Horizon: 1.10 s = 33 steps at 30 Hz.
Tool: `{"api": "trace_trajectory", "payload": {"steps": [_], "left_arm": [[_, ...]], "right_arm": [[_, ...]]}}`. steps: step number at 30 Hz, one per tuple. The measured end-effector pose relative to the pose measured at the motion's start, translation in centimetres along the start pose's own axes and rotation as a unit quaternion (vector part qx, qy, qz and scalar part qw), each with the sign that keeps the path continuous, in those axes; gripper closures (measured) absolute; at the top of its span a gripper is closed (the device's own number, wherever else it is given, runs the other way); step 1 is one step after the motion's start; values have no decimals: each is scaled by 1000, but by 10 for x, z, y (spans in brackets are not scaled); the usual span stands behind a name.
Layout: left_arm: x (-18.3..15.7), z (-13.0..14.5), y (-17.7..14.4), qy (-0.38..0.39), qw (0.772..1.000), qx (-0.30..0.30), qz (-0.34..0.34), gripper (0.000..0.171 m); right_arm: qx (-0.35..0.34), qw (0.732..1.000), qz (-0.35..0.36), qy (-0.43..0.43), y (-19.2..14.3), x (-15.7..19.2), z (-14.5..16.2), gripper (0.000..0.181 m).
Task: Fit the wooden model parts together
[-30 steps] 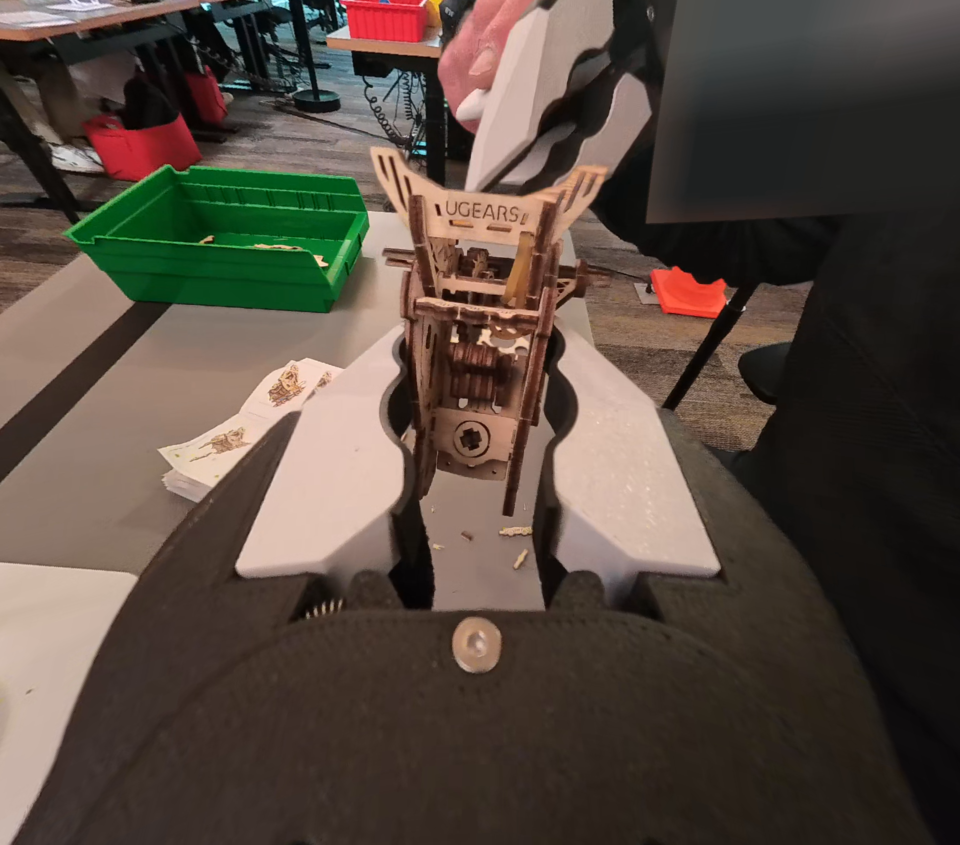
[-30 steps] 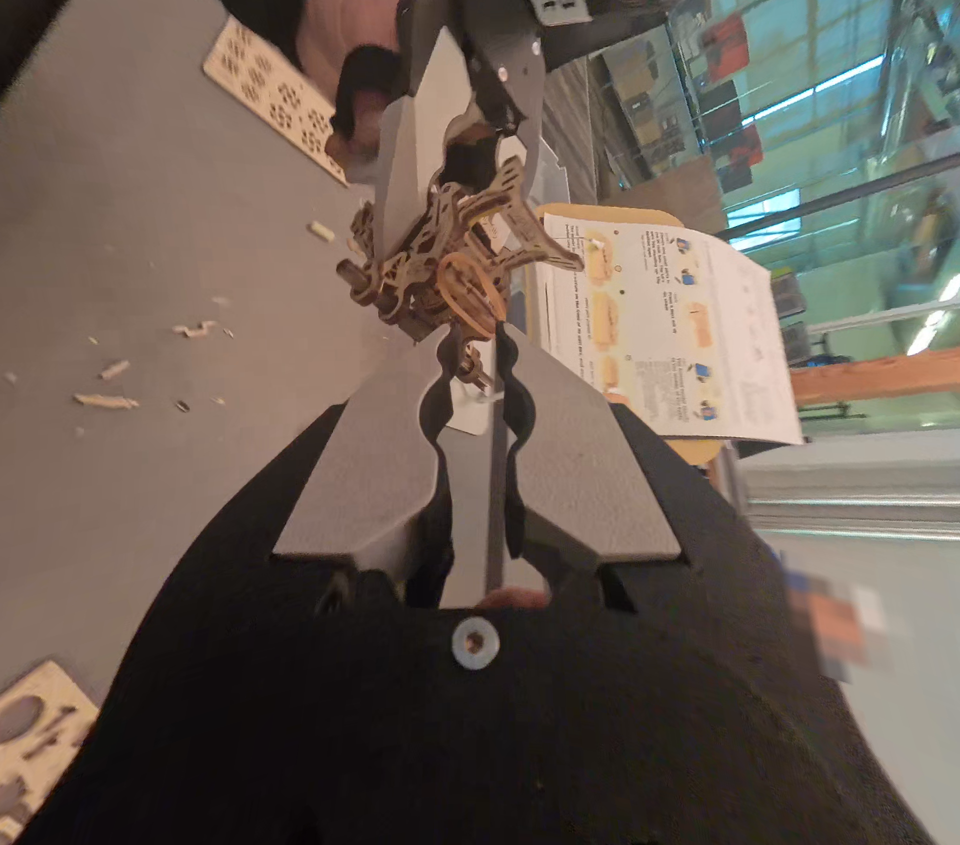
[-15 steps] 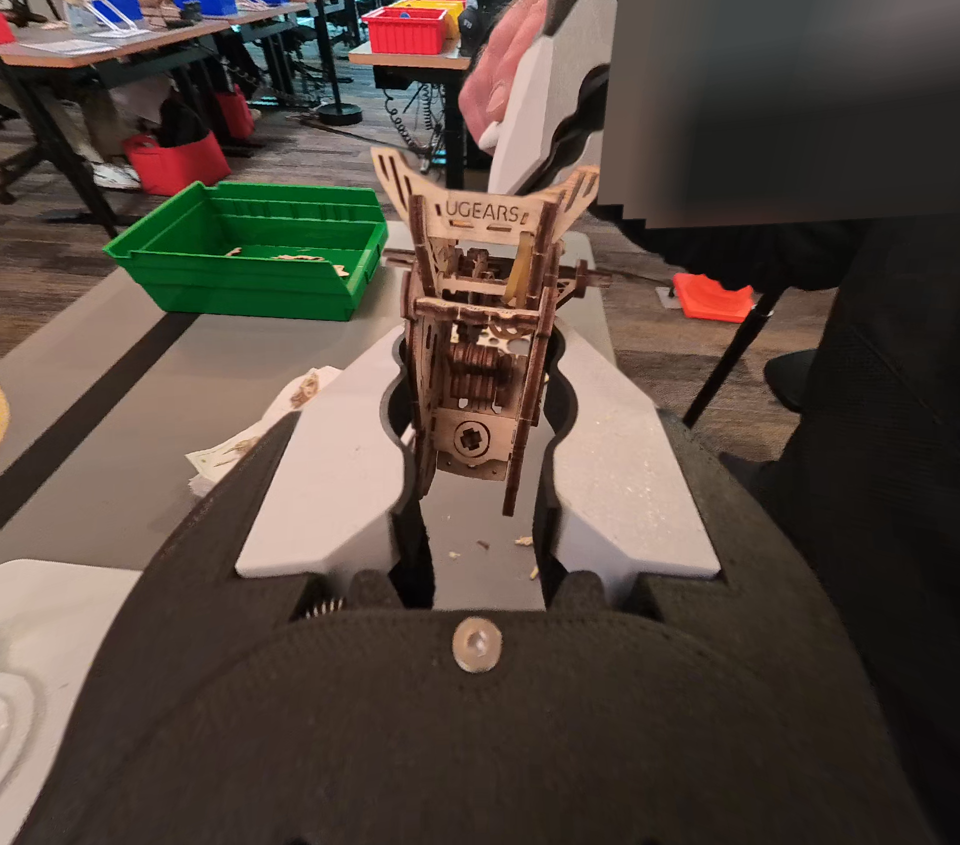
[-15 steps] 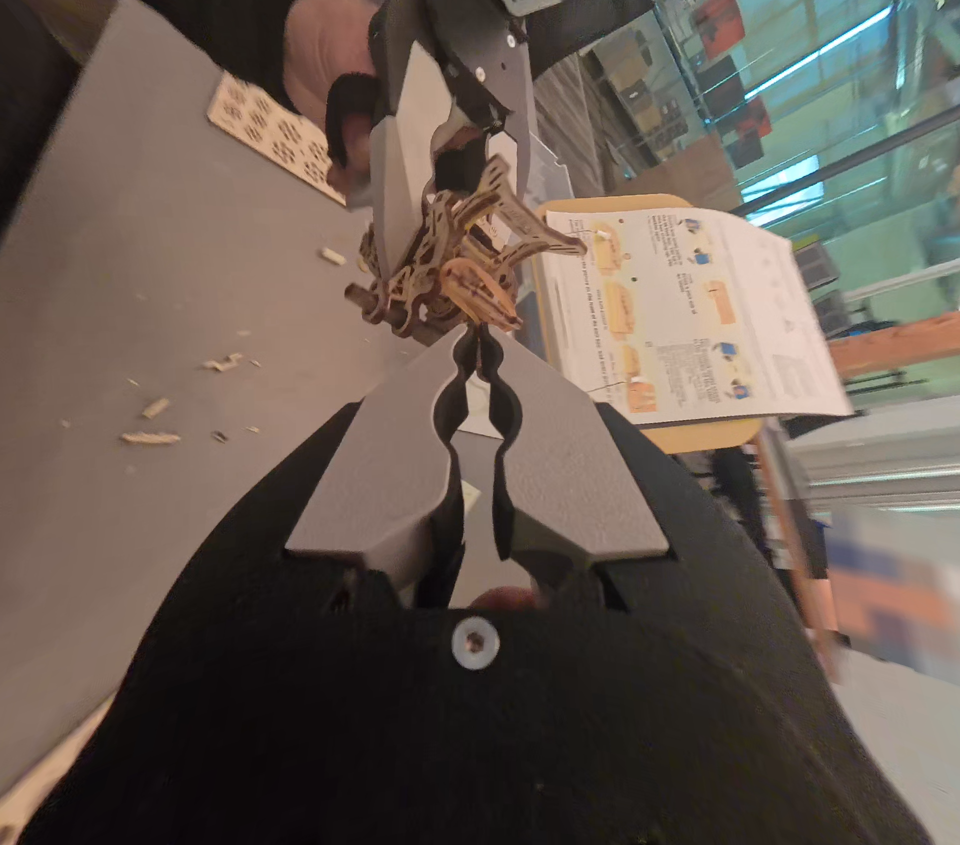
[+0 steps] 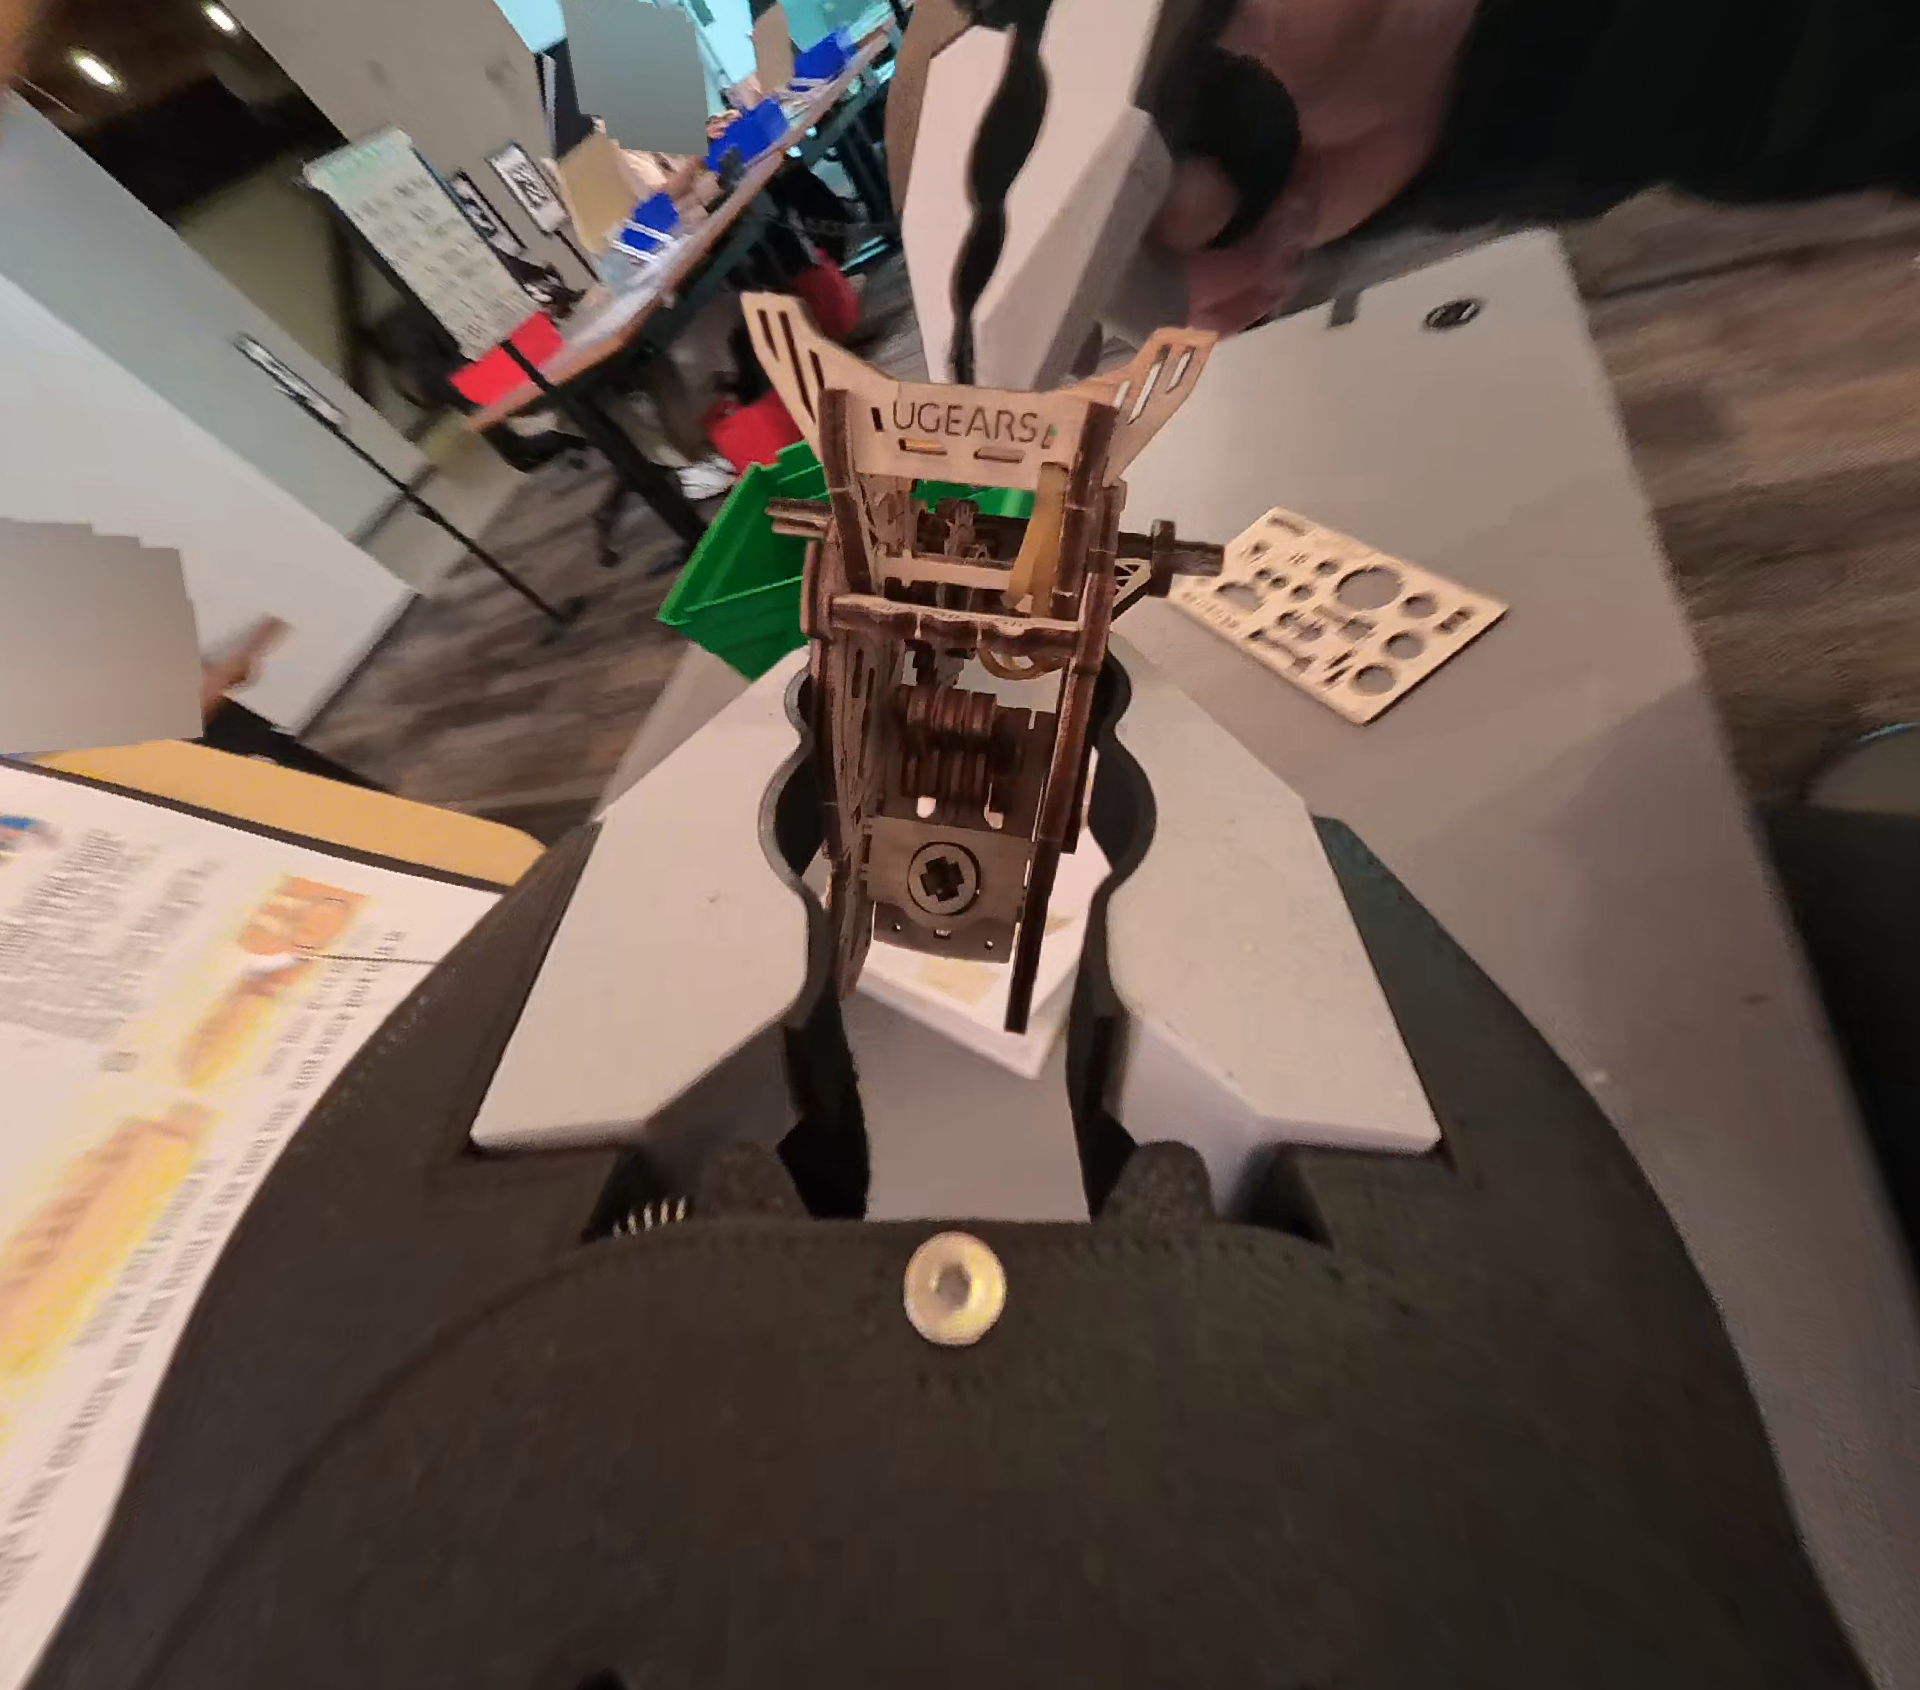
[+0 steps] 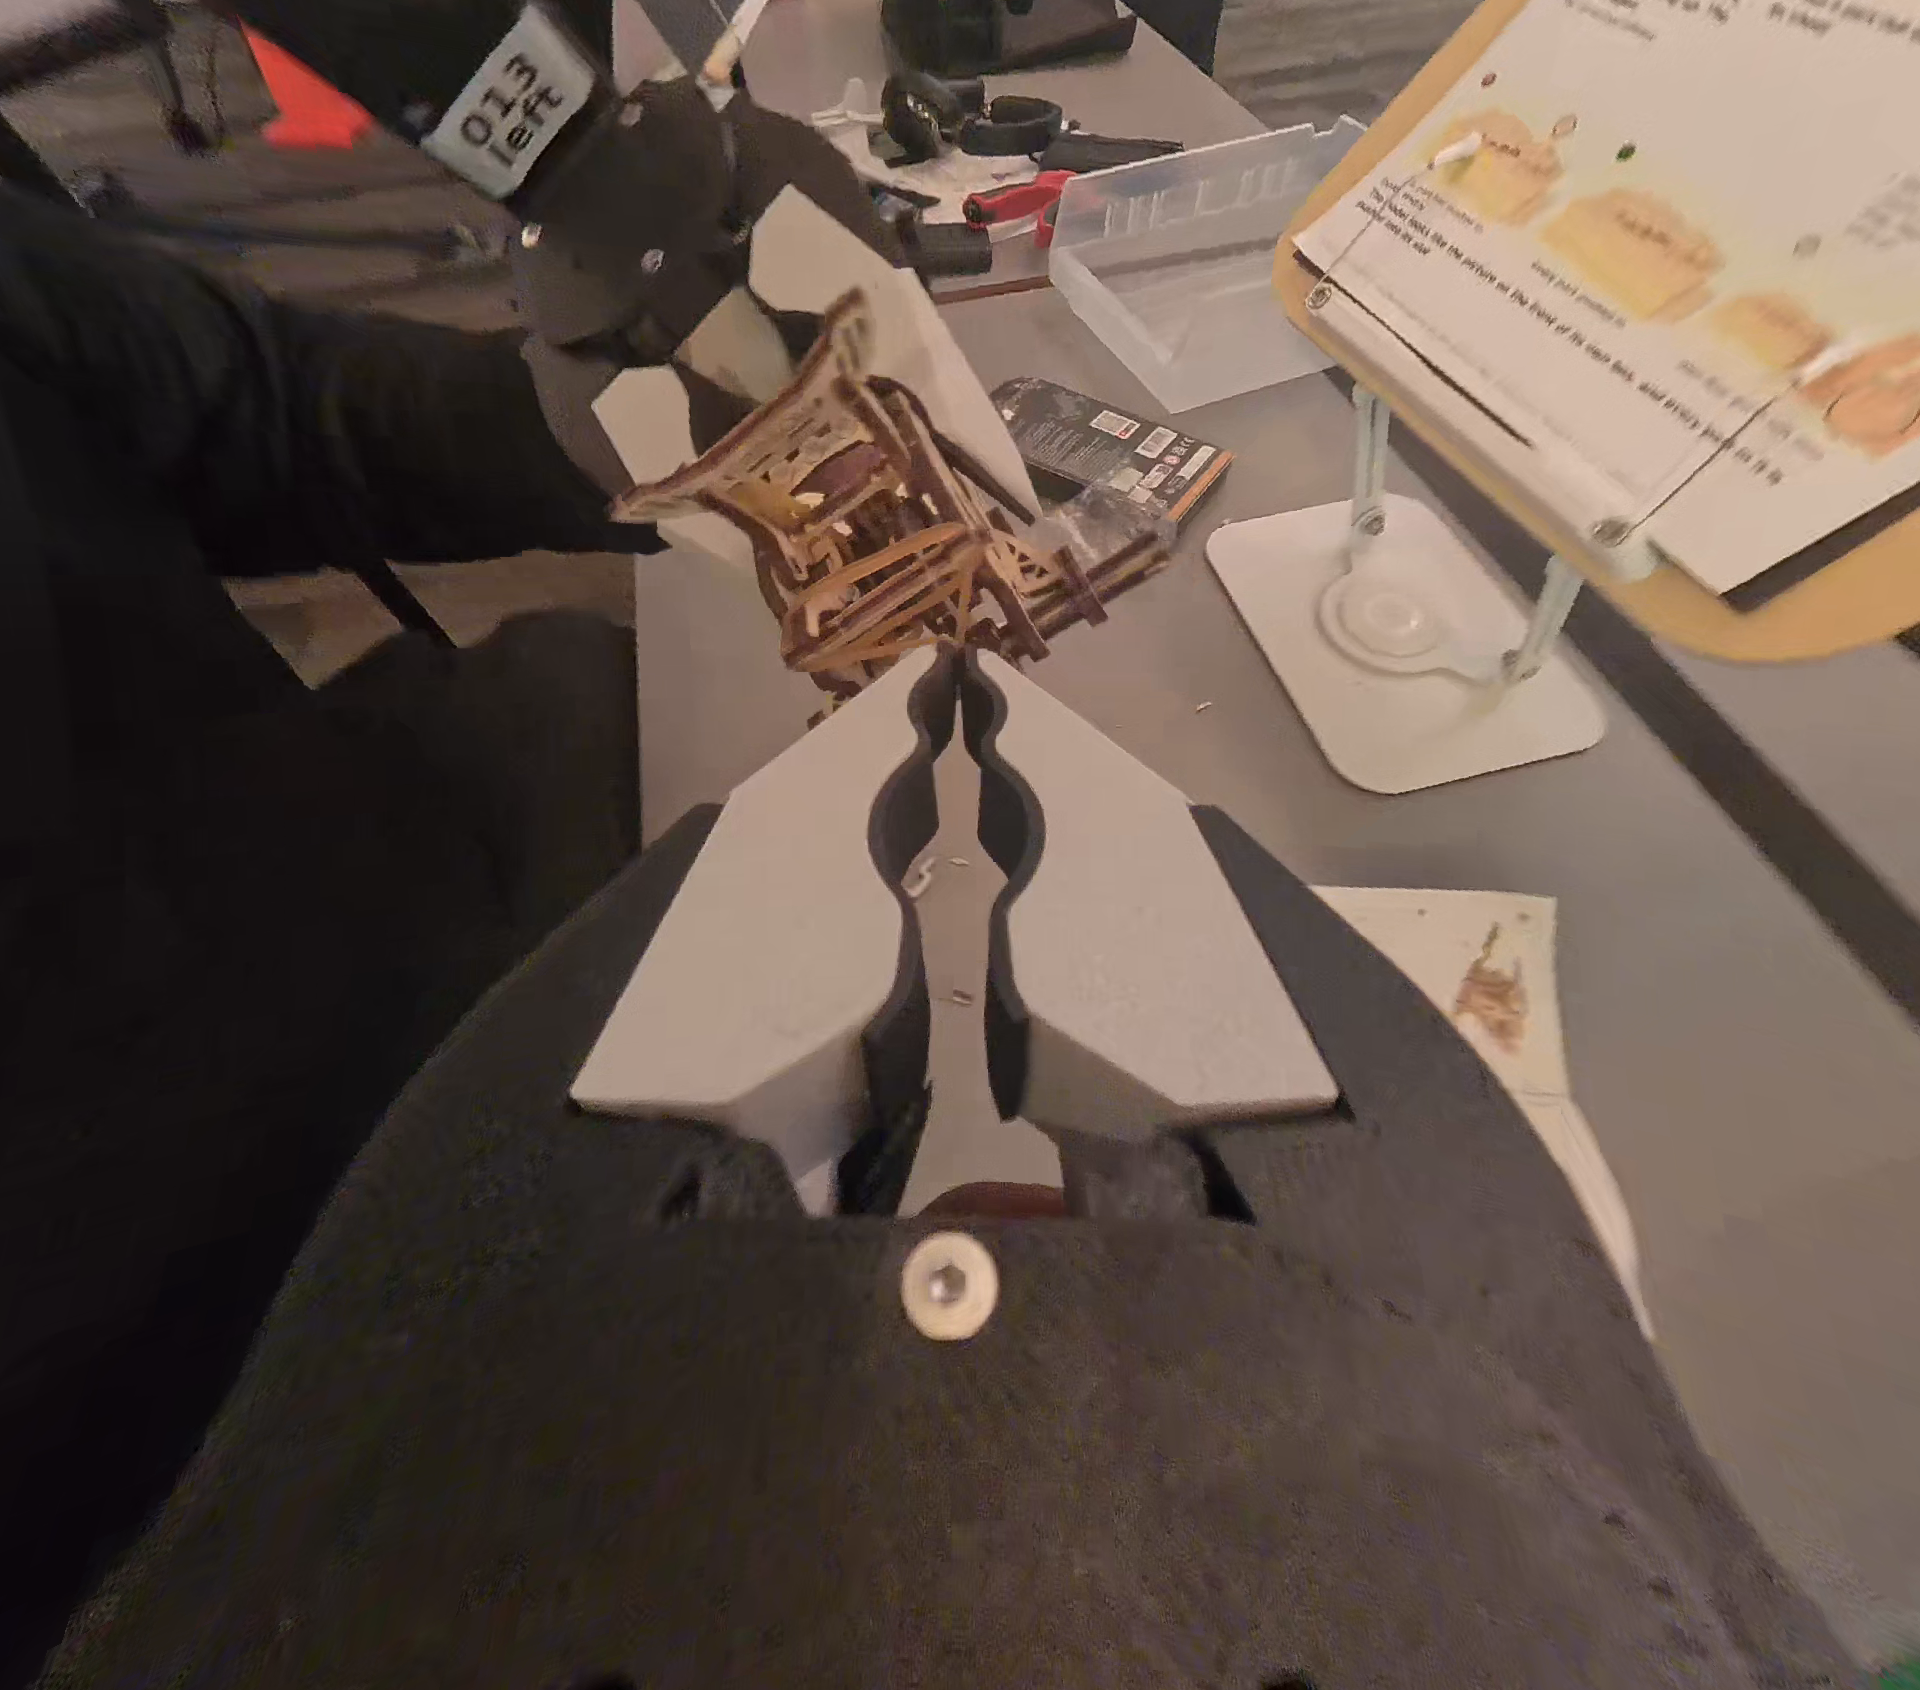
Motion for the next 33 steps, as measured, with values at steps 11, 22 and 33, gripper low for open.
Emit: {"api": "trace_trajectory", "payload": {"steps": [11,22,33], "left_arm": [[-6,4,4,188,979,62,-49,126],[-2,11,9,258,957,106,-83,126],[-1,11,12,257,956,110,-88,126]], "right_arm": [[-2,993,-7,120,4,-9,6,181],[4,992,13,123,2,-9,3,181],[0,993,33,110,-5,-13,0,181]]}}
Point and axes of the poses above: each gripper's, where its closed fingertips meet, y out along the fingers, z out of its underside, x = y × z across the jaws, the point moved 1 cm from there along -y, back along the fingers, and after that the axes turned 5 degrees about -y, right-handed, at the moved point
